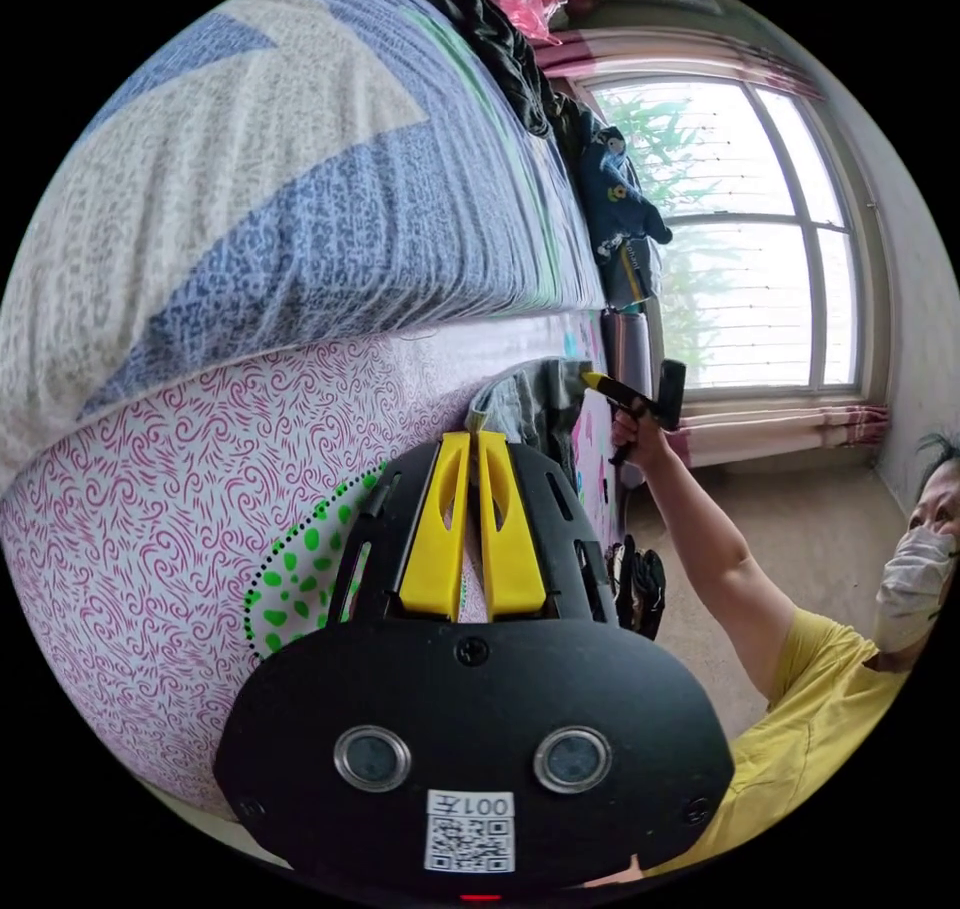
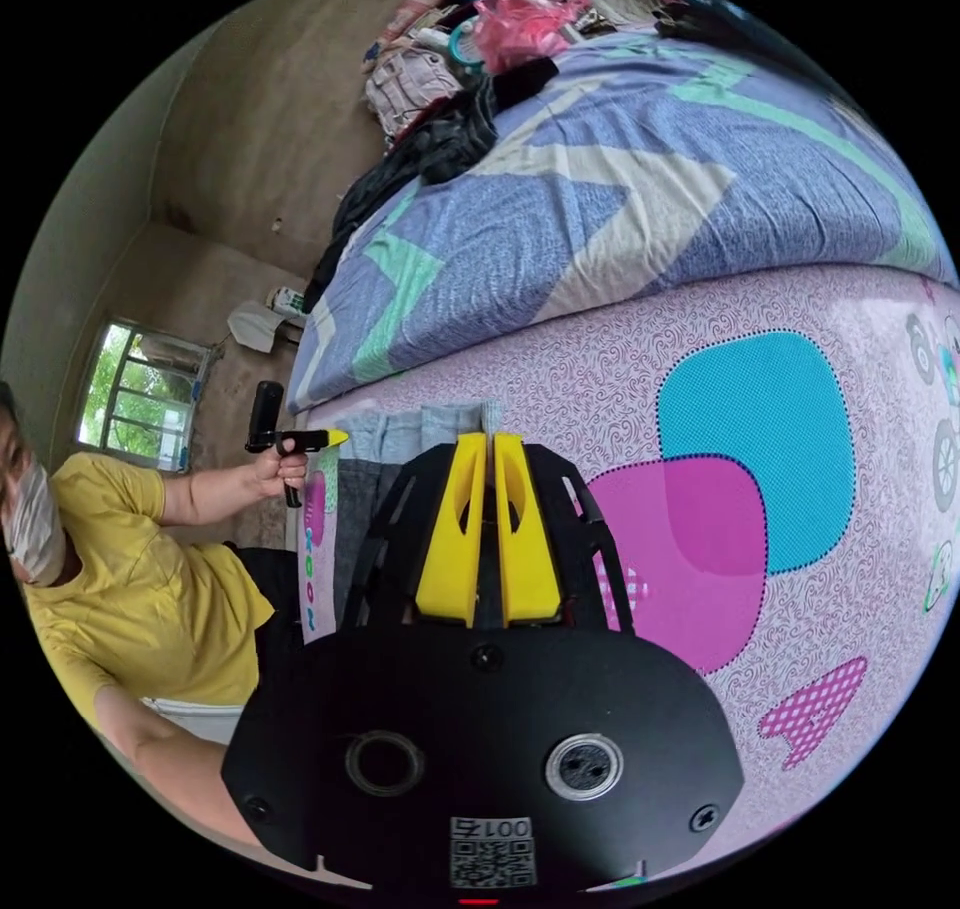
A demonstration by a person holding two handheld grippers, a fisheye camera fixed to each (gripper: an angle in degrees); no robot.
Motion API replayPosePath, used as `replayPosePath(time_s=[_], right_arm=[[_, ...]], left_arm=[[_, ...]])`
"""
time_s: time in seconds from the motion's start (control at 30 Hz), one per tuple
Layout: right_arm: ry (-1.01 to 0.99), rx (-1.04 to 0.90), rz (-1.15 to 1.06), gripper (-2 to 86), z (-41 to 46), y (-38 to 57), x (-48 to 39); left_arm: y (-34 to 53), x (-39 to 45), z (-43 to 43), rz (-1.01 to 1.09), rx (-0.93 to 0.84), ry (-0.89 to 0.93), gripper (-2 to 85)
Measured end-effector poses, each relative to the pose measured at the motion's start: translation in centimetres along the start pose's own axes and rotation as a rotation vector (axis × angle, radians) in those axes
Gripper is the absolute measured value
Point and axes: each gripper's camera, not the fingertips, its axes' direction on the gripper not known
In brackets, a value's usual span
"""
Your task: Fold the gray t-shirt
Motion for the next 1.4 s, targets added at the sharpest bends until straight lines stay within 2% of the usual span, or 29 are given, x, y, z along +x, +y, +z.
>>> replayPosePath(time_s=[0.13, 0.33, 0.7, 0.83, 1.0, 1.23, 1.4], right_arm=[[0.004, -0.033, 0.023, 3.4, 0.9, -1.5, 1.3], [-0.201, -0.105, 0.051, 8.5, -0.1, -2.1, 4.4], [-0.423, -0.198, 0.004, 3.1, 2.2, -4.1, 4.8], [-0.358, -0.206, -0.084, 2.0, 2.5, -4.2, 2.4], [-0.265, -0.084, -0.144, 1.5, -2.1, -3.1, -0.7], [-0.23, 0.051, -0.235, 1.4, -10.6, 0.8, -7.0], [-0.238, 0.049, -0.32, 1.5, -16.0, 9.2, -13.2]], left_arm=[[-0.3, -1.2, 0.3, -0.01, -0.02, 0.023, -1.3], [-0.5, -3.1, -0.3, 0.02, -0.002, 0.124, 2.5], [-0.7, -6.6, 2.9, 0.046, -0.051, 0.187, 2.2], [-0.5, -8.9, 4.8, 0.013, -0.053, 0.219, -0.9], [0.5, -11.1, 5.6, -0.003, -0.02, 0.239, -1.2], [2.3, -9.0, 5.9, 0.183, 0.067, 0.284, -1.2], [7.3, -5.6, 8.3, 0.385, 0.031, 0.342, -1.2]])
